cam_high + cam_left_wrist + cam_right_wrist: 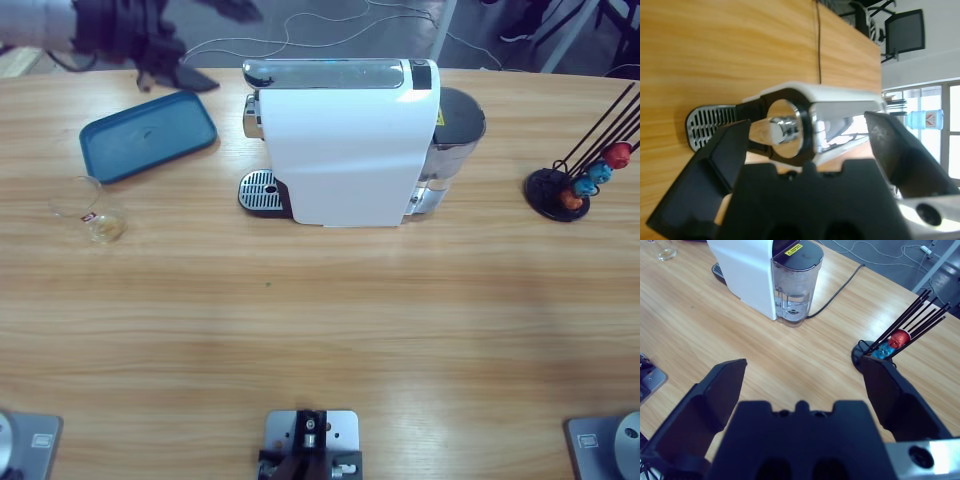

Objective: Pour coffee

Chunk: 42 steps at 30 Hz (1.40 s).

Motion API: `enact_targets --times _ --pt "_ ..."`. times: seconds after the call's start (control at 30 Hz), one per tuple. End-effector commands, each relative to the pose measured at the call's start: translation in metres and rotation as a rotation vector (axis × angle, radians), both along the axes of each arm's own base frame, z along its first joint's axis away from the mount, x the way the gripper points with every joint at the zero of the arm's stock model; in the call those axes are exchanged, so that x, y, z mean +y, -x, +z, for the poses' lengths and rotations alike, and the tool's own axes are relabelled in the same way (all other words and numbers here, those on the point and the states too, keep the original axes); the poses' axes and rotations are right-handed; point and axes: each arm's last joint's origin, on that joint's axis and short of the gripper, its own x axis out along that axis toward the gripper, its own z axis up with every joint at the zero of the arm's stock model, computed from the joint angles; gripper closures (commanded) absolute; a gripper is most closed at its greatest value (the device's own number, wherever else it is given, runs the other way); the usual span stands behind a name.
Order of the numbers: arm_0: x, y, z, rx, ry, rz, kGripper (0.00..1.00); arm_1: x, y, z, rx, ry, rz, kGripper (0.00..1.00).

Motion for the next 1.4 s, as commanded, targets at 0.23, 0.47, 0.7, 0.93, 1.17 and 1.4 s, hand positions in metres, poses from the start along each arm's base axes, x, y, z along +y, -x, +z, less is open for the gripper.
enact_targets --times 0.23,0.47,0.7,0.93,1.17,1.4 --pt "-0.011 -0.015 -0.030 0.091 -0.008 -0.032 0.969 -0.002 0.004 -0.001 -0.001 -0.003 0.029 0.000" --pt "-0.012 -0.016 -0.023 0.050 0.025 -0.040 1.000 -0.002 0.004 -0.001 -0.001 -0.002 0.029 0.000" --pt "-0.013 -0.014 -0.023 0.053 0.041 -0.042 1.000 -0.002 0.003 -0.001 0.000 -0.001 0.029 0.000" --pt "-0.024 -0.013 -0.005 0.008 0.128 -0.068 1.000 -0.002 0.003 -0.001 0.000 -0.001 0.029 0.000" --pt "-0.037 -0.008 0.048 -0.090 0.215 -0.086 1.000 -0.001 0.003 -0.001 0.001 0.000 0.029 0.000" --pt "-0.036 0.002 0.088 -0.144 0.262 -0.106 1.000 -0.002 0.003 -0.001 0.003 0.001 0.029 0.000"
